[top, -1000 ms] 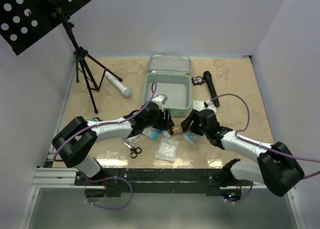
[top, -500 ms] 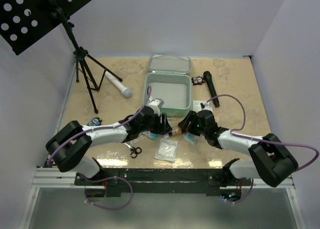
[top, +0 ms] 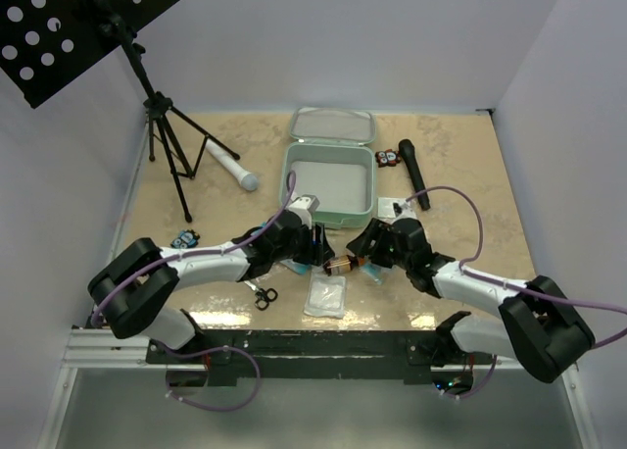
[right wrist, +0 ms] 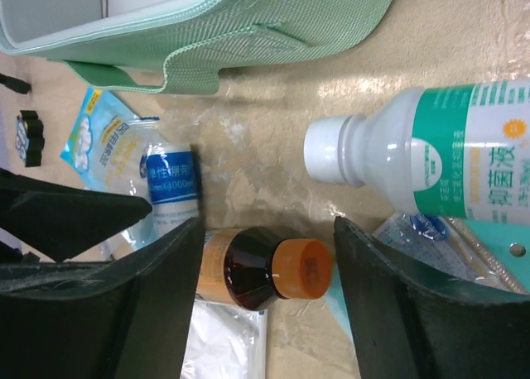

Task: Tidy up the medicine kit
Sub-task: Pick up the pill bottle at the center of the board.

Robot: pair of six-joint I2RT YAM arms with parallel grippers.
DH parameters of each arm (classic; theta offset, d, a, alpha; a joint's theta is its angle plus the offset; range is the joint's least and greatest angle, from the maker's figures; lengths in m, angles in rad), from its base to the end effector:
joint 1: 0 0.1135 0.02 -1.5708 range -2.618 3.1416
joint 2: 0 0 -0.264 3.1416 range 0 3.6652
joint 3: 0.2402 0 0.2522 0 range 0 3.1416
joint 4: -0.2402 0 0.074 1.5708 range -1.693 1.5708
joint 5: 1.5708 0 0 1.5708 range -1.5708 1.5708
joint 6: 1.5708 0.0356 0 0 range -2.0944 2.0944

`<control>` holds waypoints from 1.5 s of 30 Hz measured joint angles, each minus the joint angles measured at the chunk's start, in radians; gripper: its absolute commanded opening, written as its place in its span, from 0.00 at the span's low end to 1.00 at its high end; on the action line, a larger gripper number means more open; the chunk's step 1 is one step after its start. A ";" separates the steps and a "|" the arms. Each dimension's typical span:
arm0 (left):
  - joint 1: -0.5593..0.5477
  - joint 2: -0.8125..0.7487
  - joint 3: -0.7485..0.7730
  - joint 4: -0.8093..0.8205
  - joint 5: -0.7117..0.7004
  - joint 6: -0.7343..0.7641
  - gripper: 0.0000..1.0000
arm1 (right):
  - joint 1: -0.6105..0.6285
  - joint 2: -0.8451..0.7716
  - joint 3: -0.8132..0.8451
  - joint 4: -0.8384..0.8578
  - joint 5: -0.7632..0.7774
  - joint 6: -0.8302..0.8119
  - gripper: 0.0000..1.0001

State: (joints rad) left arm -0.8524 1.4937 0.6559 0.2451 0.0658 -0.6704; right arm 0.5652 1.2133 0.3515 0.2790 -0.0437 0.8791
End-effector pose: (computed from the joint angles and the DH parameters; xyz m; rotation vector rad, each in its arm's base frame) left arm 0.1950 -0.2266 0.1736 0.2512 2.3059 -0.9068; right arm 0.1884 0.1213 0.1536 0.3310 2.2639 0.8519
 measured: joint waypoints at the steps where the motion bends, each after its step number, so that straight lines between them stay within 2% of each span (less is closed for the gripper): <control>1: 0.000 -0.007 0.000 -0.006 -0.010 0.000 0.60 | 0.000 -0.011 0.000 -0.010 0.000 -0.002 0.74; 6: 0.000 -0.061 0.008 -0.023 -0.047 0.006 0.60 | 0.000 -0.089 0.000 -0.106 0.005 0.000 0.75; 14: 0.000 -0.057 0.029 -0.041 -0.071 0.013 0.60 | 0.000 -0.245 -0.019 -0.200 0.003 0.016 0.72; 22: 0.000 -0.089 -0.041 -0.002 -0.025 0.020 0.60 | 0.000 -0.182 -0.064 -0.177 -0.023 0.039 0.70; 28: 0.000 -0.152 -0.111 0.018 0.018 0.019 0.60 | 0.000 -0.106 -0.064 -0.071 -0.052 0.051 0.69; 35: 0.000 -0.160 -0.122 0.054 0.075 0.017 0.60 | -0.001 -0.032 -0.066 0.042 -0.082 0.066 0.67; 40: 0.000 -0.128 -0.121 0.064 0.096 0.016 0.60 | -0.001 -0.029 -0.066 0.055 -0.082 0.069 0.67; 45: 0.000 -0.122 -0.121 0.064 0.093 0.016 0.60 | -0.001 -0.122 -0.063 -0.002 -0.054 0.063 0.68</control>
State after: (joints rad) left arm -0.8524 1.3716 0.5346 0.3088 0.1589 -0.6544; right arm 0.5644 1.0916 0.2882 0.2771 -0.0978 0.9421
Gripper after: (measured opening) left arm 0.599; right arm 0.673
